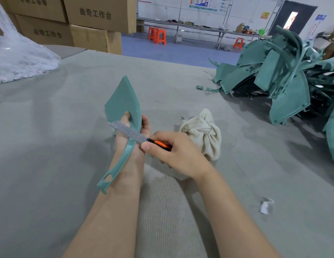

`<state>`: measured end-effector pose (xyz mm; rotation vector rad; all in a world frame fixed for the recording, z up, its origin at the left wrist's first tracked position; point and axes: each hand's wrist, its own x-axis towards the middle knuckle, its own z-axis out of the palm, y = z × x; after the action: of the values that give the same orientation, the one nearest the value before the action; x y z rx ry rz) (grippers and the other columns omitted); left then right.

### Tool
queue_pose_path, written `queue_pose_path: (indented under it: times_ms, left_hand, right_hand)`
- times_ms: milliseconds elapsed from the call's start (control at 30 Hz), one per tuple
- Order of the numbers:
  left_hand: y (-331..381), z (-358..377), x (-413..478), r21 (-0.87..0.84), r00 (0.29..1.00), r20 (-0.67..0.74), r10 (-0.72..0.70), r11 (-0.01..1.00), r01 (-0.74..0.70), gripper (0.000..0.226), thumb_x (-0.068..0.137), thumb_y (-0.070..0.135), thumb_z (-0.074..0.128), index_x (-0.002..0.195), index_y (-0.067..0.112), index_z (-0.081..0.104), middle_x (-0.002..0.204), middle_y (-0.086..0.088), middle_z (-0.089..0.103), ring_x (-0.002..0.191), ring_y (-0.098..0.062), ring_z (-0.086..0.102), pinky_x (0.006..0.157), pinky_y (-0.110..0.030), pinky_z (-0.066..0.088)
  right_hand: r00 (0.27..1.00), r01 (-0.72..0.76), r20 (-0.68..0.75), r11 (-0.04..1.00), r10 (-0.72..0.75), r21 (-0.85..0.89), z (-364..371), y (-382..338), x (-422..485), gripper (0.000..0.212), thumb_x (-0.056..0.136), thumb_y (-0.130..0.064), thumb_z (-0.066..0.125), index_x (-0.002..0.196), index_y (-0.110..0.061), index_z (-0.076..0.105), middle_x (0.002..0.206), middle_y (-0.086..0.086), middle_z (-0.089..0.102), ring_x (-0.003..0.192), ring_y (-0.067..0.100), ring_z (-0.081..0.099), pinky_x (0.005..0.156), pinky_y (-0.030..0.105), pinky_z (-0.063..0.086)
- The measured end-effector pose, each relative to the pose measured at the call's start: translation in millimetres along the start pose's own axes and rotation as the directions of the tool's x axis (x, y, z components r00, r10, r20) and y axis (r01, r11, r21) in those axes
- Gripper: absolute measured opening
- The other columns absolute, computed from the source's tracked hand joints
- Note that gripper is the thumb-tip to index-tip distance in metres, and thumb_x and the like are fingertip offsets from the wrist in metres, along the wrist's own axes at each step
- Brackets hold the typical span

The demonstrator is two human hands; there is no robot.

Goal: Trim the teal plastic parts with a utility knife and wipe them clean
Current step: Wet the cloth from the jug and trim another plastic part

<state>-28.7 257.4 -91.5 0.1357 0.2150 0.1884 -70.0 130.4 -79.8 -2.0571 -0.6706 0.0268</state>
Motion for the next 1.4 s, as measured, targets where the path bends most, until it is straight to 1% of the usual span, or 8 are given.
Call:
queue_pose_path:
  times_ms: [167,333,433,533,700,833,1033,1400]
  left_hand:
    - [7.4,13.3,0.3,0.000,0.994,-0.112,-0.011,1.000,0.011,0.015,0.096,0.007,0.052,0.082,0.004,0.055,0.057,-0.006,0.064,0.042,-0.014,0.061,0.042,-0.019,0.050]
    - [1.7,17.2,-2.0,0.156,0.990,-0.135,0.032,0.988,-0.011,0.010,0.098,0.011,0.050,0.088,0.012,0.054,0.071,0.000,0.061,0.049,-0.008,0.058,0.043,-0.016,0.048]
    - [-6.8,19.1,-11.0,0.329,0.994,-0.099,0.043,0.944,-0.008,0.011,0.099,0.016,0.050,0.089,0.014,0.056,0.075,0.000,0.064,0.055,-0.006,0.059,0.053,-0.019,0.053]
    - [-12.7,22.9,-18.2,0.363,0.996,-0.080,0.025,0.932,0.006,0.014,0.097,0.013,0.051,0.085,0.017,0.058,0.062,0.005,0.065,0.048,-0.005,0.059,0.045,-0.015,0.046]
    - [-19.6,22.2,-18.9,0.560,0.995,-0.043,0.094,0.827,-0.054,0.007,0.097,0.017,0.053,0.095,0.020,0.059,0.075,0.006,0.066,0.058,-0.007,0.061,0.059,-0.021,0.048]
    - [-26.3,21.8,-24.0,0.724,0.990,0.015,0.143,0.681,-0.109,0.008,0.098,0.023,0.052,0.097,0.019,0.059,0.112,-0.009,0.069,0.089,-0.018,0.060,0.084,-0.031,0.046]
    - [-37.6,27.2,-39.1,0.812,0.963,0.192,0.188,0.521,-0.264,0.022,0.101,0.023,0.046,0.109,0.011,0.062,0.098,0.005,0.068,0.083,-0.005,0.065,0.069,-0.012,0.050]
    - [-39.9,28.0,-40.8,0.831,0.964,0.220,0.146,0.490,-0.264,0.018,0.100,0.022,0.047,0.108,0.015,0.062,0.096,0.009,0.068,0.080,0.000,0.065,0.067,-0.010,0.050]
  right_hand:
    - [0.993,0.030,0.113,1.000,-0.029,-0.003,0.7,-11.4,-7.9,0.023,0.091,-0.034,0.067,0.085,-0.012,0.069,0.066,0.014,0.056,0.056,0.011,0.046,0.057,0.033,0.042]
    - [0.927,-0.125,0.375,0.967,0.033,0.224,-10.9,-19.1,-13.8,0.020,0.091,-0.032,0.064,0.082,-0.014,0.067,0.059,0.001,0.054,0.053,0.014,0.049,0.046,0.021,0.041]
    - [0.986,-0.159,0.012,0.933,0.164,0.322,-25.8,-12.6,-11.4,0.023,0.087,-0.044,0.061,0.077,-0.024,0.067,0.062,0.003,0.053,0.053,0.014,0.050,0.048,0.025,0.042]
    - [0.893,-0.199,-0.332,0.929,0.303,0.312,-44.1,4.0,-8.4,0.027,0.099,-0.039,0.052,0.094,-0.014,0.059,0.072,0.009,0.056,0.057,0.016,0.060,0.058,0.032,0.052]
    - [0.892,-0.178,-0.371,0.956,0.257,0.233,-48.9,14.5,-9.7,0.006,0.098,-0.023,0.055,0.095,-0.019,0.053,0.061,-0.009,0.058,0.053,0.013,0.062,0.054,0.028,0.054]
    - [0.824,-0.155,-0.506,0.960,0.256,0.234,-40.4,11.7,-5.3,0.015,0.090,-0.025,0.066,0.091,-0.016,0.055,0.074,0.005,0.060,0.056,0.014,0.052,0.055,0.027,0.045]
    - [0.862,-0.177,-0.363,0.881,0.353,0.438,-33.8,5.0,-2.5,0.019,0.083,-0.029,0.075,0.070,-0.016,0.070,0.060,0.014,0.051,0.060,0.024,0.045,0.060,0.037,0.037]
    - [0.813,-0.138,-0.377,0.776,0.444,0.616,-43.4,5.8,-4.3,0.024,0.091,-0.009,0.064,0.068,-0.006,0.061,0.054,0.001,0.063,0.041,0.011,0.047,0.047,0.023,0.042]
